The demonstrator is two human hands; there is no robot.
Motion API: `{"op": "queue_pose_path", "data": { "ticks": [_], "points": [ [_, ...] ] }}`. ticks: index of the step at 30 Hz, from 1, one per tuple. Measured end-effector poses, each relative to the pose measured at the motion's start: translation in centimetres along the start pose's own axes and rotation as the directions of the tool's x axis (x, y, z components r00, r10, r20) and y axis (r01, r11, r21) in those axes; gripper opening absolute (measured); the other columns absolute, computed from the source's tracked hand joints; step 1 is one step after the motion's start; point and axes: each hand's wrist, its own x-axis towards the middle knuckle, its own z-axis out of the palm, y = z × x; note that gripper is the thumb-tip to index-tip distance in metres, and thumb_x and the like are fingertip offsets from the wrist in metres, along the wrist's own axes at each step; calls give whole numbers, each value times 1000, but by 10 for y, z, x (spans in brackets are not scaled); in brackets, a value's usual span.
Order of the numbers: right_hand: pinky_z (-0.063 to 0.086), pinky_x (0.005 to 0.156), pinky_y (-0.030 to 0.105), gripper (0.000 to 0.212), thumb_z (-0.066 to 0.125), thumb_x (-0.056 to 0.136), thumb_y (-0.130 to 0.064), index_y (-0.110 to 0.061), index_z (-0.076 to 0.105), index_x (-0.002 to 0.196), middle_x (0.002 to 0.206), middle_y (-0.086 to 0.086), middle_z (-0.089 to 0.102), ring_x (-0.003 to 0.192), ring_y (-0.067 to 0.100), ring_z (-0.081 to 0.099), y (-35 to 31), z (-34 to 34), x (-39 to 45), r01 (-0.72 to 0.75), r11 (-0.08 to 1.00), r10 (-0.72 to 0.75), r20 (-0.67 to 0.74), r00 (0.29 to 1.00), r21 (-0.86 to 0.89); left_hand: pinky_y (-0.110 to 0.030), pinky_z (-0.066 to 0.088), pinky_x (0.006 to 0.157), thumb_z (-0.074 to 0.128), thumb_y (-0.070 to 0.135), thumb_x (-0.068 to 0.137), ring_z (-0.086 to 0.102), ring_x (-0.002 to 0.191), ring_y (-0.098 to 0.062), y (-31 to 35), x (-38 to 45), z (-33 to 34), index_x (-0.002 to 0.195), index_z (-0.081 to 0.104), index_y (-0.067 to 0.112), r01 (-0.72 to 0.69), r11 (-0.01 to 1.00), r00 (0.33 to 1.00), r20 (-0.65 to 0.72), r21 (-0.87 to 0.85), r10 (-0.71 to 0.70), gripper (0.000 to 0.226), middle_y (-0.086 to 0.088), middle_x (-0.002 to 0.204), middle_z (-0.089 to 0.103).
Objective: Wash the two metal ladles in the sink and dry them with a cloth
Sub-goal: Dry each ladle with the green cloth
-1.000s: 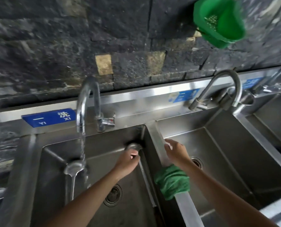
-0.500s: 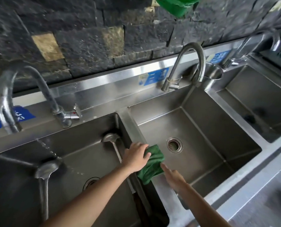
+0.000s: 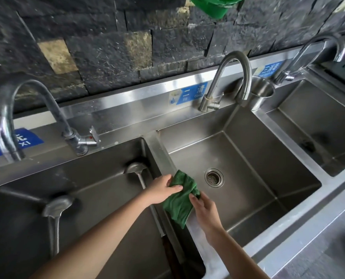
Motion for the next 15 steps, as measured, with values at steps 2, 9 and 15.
{"op": "queue_pose_path", "data": {
  "ticks": [2, 9, 15],
  "points": [
    [52, 69, 9, 19, 52, 106, -9, -8, 70, 110, 98, 1, 80, 94, 12, 75, -5, 4, -4, 65, 997, -66, 26, 997, 40, -43, 53, 97, 64, 59, 85, 67, 101, -13, -2, -13, -8, 106, 64, 24, -30, 993, 999, 16, -115, 32, 41, 5, 106, 71],
    [61, 88, 36, 25, 49, 107, -18, -10, 62, 127, 121, 15, 73, 111, 28, 72, -30, 19, -9, 87, 959, -124, 123, 985, 271, -37, 58, 90, 68, 60, 83, 72, 95, -12, 9, -38, -25, 101, 65, 28, -121, 924, 989, -121, -362, 82, 37, 3, 102, 74],
    [58, 96, 41, 43, 66, 96, 0, -11, 54, 137, 126, 15, 69, 119, 31, 67, -36, 29, -1, 274, 947, -311, 252, 917, 170, -43, 58, 91, 70, 55, 82, 71, 100, -17, 13, -44, -28, 95, 65, 36, -141, 829, 978, -208, -542, 31, 24, -1, 104, 72]
  ]
}}
